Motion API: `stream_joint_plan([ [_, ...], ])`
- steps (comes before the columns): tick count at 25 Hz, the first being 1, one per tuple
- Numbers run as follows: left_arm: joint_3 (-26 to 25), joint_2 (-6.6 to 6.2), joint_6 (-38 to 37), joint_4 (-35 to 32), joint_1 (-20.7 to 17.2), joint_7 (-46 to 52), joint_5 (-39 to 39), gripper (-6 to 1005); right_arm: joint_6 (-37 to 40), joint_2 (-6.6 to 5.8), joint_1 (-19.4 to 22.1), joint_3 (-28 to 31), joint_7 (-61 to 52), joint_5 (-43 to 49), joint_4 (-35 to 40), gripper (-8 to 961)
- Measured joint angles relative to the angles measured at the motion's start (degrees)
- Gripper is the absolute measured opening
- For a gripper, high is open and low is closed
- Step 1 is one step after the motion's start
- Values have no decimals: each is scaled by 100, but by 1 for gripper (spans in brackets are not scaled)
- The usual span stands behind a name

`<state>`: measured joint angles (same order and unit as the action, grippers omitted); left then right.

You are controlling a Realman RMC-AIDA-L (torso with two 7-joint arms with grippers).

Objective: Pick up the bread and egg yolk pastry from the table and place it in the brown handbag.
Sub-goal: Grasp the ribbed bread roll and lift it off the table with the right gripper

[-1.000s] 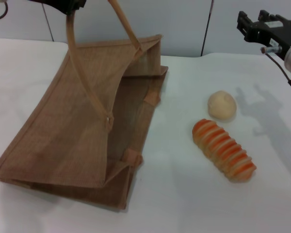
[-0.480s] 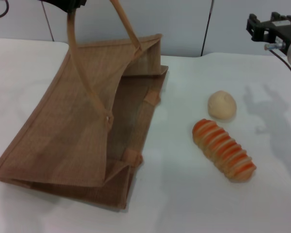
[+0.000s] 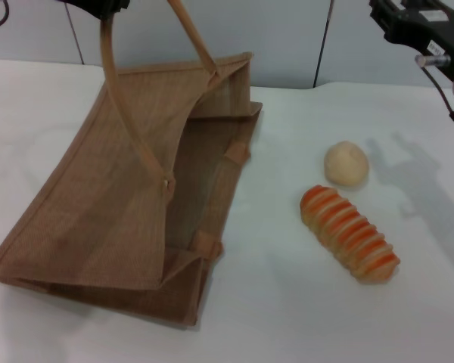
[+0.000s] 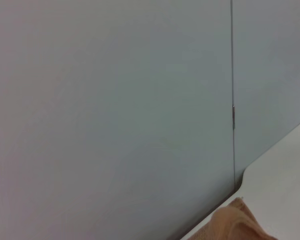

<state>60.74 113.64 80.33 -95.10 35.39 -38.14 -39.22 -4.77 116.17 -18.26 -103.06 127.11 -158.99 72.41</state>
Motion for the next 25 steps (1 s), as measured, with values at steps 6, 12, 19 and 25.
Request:
stream_joint_plan([
  [6, -1, 6, 0, -3, 15, 0, 3, 116, -2678, -30, -253, 569, -567, 47, -1663, 492],
  [12, -1, -2, 0, -8, -1, 0, 3, 116, -3536, -146, -522, 954, -1450, 936, -2371, 489],
  [19, 0, 0, 0, 17, 21, -4, 2, 116, -4130, -150, -761, 1680, -2924, 3224, -2484, 489],
  [25, 2, -2, 0, 33, 19, -11, 93, 116, -4762, -153, -984, 2474, -4129, 5318, -2397, 492],
])
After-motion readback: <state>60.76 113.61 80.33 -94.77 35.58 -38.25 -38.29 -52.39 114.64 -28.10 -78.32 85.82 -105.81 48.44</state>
